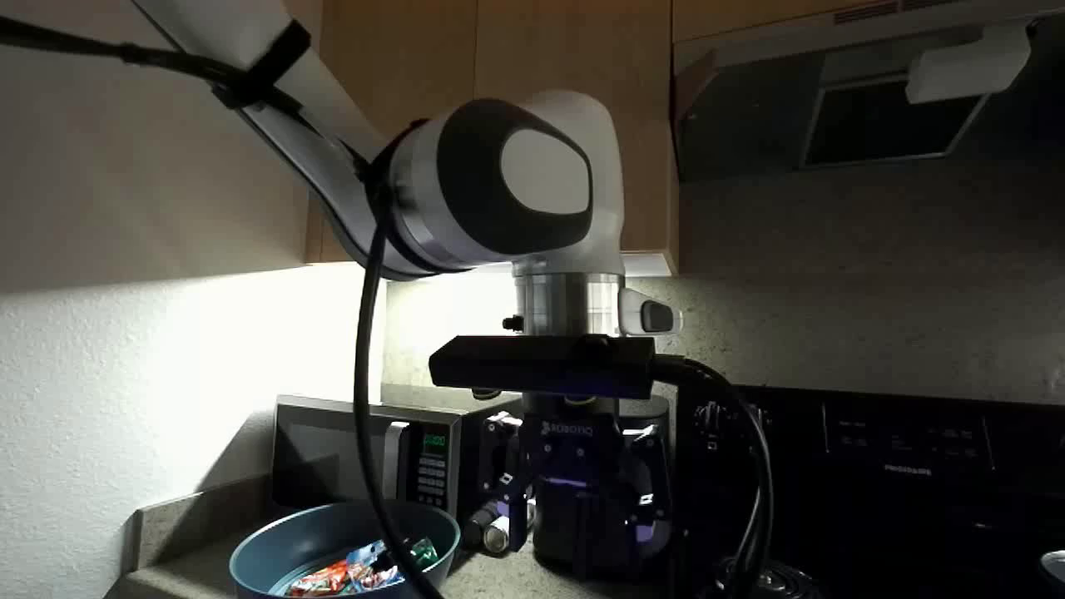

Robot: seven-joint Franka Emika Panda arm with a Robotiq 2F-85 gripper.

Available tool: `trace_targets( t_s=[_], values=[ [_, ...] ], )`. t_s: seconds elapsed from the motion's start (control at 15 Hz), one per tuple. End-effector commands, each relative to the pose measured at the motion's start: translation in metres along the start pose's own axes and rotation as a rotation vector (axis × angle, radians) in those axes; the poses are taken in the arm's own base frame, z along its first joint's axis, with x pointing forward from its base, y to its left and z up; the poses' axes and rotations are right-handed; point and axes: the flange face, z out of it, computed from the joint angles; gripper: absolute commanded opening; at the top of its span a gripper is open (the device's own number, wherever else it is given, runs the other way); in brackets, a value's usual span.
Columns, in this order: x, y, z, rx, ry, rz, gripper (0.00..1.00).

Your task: Put the bowl atop the microwave

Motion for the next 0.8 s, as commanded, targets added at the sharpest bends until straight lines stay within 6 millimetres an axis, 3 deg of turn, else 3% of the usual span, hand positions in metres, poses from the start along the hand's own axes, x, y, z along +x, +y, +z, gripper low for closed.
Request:
trace_targets(
  t_s=[0.0,0.4,0.73],
  values=[
    [0.000,0.000,-0.001,0.000,-0.001,0.000,1.00],
    [0.006,-0.004,0.000,0.001,0.004,-0.008,1.00],
    [0.045,-0.049,0.001,-0.003,0.016,-0.119,1.00]
  ],
)
